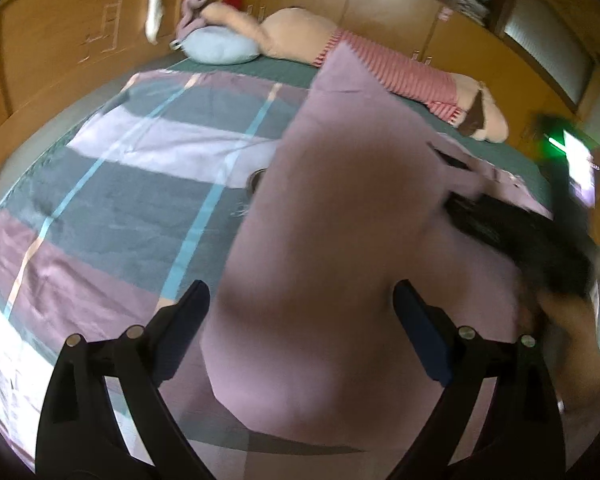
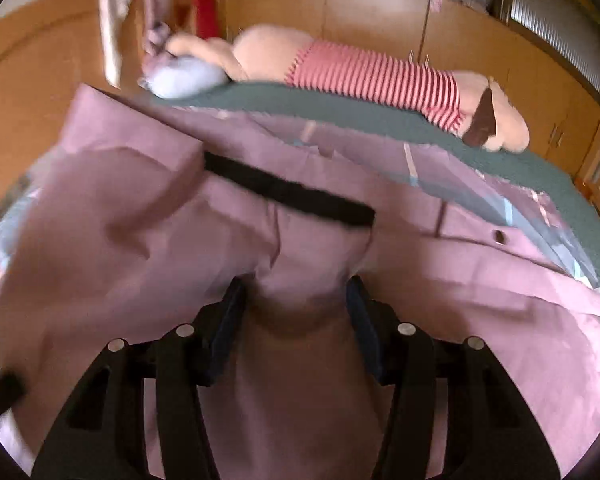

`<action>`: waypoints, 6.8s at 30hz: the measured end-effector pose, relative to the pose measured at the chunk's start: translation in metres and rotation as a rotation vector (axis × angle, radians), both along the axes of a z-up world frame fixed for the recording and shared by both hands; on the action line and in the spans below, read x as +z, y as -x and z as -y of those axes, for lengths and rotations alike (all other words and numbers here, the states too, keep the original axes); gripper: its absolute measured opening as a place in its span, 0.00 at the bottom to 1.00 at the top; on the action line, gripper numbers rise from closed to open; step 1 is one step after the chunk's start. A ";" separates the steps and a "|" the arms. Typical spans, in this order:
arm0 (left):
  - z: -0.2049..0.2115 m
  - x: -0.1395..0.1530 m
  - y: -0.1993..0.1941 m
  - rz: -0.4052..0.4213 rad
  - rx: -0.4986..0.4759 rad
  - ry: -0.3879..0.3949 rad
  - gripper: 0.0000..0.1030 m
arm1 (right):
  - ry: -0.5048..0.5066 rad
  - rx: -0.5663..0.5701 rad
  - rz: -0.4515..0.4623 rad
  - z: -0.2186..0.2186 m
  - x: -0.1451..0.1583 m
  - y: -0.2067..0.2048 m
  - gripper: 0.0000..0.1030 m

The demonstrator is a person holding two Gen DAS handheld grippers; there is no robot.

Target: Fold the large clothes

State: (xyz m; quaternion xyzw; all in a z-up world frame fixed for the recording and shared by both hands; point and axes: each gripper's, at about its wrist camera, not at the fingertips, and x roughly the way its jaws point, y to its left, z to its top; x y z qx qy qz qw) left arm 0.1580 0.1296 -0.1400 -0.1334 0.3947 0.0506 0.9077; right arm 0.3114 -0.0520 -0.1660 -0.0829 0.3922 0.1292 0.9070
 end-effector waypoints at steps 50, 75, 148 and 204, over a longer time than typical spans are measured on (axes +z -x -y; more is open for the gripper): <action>0.076 0.005 0.016 0.132 -0.235 -0.193 0.95 | -0.156 -0.267 0.071 0.220 0.037 0.181 0.82; 0.082 -0.012 0.009 0.072 -0.249 -0.194 0.98 | 0.045 -0.234 -0.003 0.183 0.005 0.167 0.91; 0.159 0.110 0.146 0.261 -0.177 -0.212 0.98 | -0.018 -0.324 0.359 0.174 0.113 0.299 0.99; 0.153 0.108 0.148 0.257 -0.210 -0.170 0.98 | 0.013 -0.286 0.337 0.171 0.101 0.293 0.99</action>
